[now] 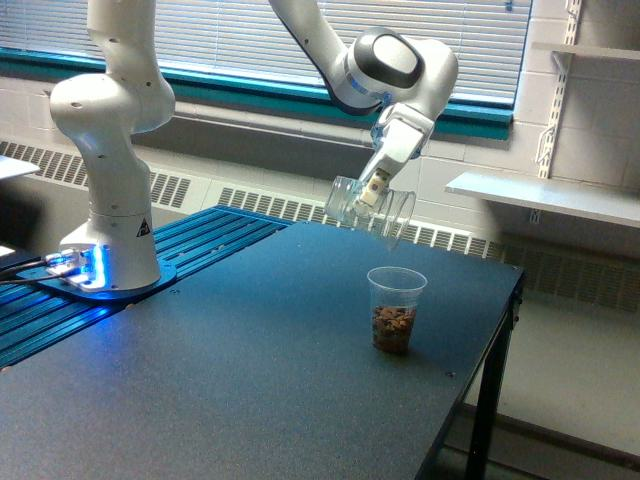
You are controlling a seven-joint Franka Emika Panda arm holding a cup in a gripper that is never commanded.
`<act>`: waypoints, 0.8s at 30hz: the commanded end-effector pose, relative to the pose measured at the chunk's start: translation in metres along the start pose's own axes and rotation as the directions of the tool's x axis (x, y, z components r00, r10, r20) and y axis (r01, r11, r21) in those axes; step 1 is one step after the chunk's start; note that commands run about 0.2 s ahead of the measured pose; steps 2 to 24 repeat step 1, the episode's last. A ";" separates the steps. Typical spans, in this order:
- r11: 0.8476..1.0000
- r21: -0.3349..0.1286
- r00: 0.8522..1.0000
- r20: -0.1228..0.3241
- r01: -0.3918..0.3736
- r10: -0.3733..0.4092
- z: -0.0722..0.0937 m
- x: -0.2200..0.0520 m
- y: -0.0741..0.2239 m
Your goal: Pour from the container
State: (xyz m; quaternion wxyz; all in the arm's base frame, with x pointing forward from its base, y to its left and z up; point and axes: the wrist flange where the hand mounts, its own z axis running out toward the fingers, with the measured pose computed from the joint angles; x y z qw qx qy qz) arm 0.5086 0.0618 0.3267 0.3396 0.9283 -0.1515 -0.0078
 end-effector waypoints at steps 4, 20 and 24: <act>1.000 0.021 1.000 -0.002 -0.006 0.006 0.003 0.001 0.018; 1.000 0.021 1.000 -0.002 -0.006 0.006 0.003 0.001 0.018; 1.000 0.021 1.000 -0.002 -0.006 0.006 0.003 0.001 0.018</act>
